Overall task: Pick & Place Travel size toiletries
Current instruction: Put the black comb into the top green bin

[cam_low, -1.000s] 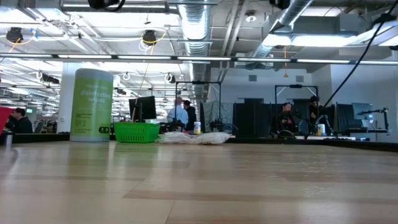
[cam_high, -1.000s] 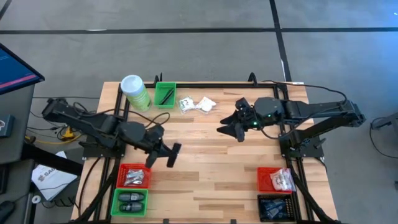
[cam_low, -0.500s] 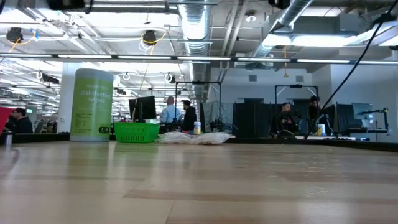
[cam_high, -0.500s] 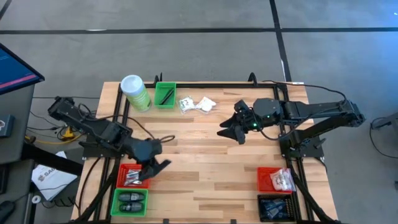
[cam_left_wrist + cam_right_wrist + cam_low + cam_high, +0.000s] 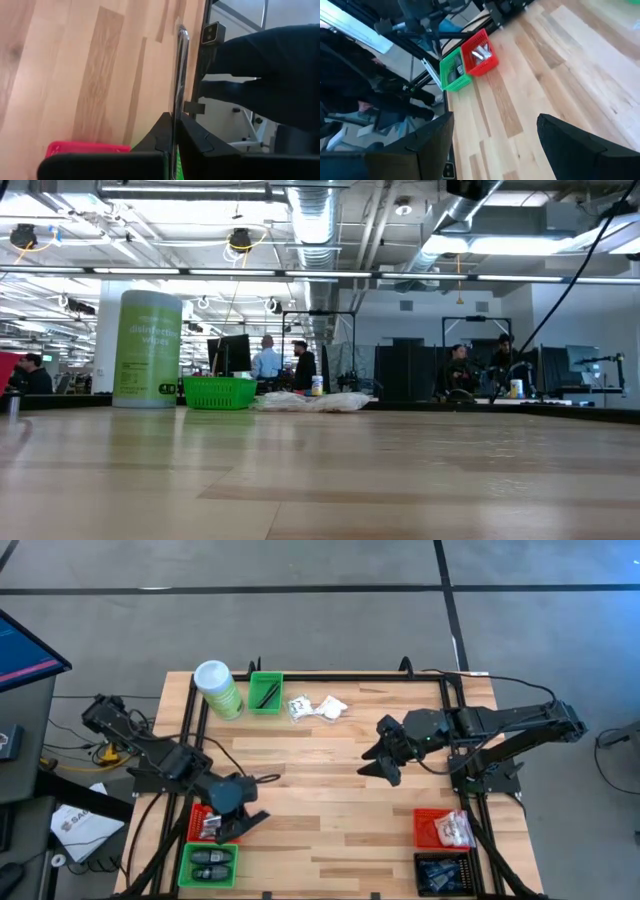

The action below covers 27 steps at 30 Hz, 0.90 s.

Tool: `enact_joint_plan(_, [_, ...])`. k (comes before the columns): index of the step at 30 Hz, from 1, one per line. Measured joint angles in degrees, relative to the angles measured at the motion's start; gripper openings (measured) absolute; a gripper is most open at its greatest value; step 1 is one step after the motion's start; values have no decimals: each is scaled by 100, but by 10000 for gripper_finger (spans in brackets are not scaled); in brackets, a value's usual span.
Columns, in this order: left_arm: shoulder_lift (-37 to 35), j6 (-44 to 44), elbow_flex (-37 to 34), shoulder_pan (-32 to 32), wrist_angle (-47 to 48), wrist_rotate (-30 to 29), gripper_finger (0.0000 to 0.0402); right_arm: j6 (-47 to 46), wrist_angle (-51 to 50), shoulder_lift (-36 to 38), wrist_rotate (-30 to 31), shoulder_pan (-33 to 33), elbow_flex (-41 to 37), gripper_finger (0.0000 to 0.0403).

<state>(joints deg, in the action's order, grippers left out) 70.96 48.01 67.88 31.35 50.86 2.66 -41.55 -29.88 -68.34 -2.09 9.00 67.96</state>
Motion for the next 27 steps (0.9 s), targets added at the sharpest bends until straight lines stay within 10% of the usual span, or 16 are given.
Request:
enact_joint_plan(9, [-57,-27,26,-909,395,-1343,1,106,34,0,382,26,0,276])
enact_joint_plan(17, [31,-862,26,-2827,430,-1253,1,299,36,0,579,-90,0,276])
enact_joint_plan(27, [1790,-2389,1665,-4790,892,-1652,1,771,34,4,316,-678,0,276])
